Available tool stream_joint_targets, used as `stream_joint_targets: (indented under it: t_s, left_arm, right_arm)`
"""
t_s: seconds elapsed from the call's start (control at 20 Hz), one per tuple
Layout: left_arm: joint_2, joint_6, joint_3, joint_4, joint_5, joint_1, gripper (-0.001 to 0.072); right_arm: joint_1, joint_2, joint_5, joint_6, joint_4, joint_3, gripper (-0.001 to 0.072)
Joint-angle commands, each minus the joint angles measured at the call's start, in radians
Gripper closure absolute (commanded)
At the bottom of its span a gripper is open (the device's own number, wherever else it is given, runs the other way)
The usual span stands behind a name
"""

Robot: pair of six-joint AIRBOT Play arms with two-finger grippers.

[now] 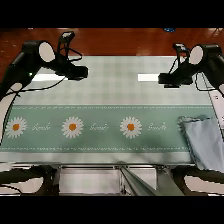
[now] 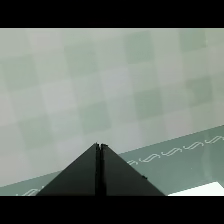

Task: Fold the shirts.

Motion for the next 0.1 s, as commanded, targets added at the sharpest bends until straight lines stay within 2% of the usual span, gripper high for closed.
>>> stream_joint_targets:
  t_s: [0.0,0.05]
  left_arm:
    - [0.000,-0.001,0.000,0.001,-0.001,-0.001,0.0682]
    - [0.000,-0.002,0.000,0.001,-0.001,-0.001,0.0681]
  right_arm:
    - [0.001,0.000,0.000,0.002,0.001,0.000,0.0691]
    - [0.001,0.000,0.000,0.002,0.000,0.000,0.0691]
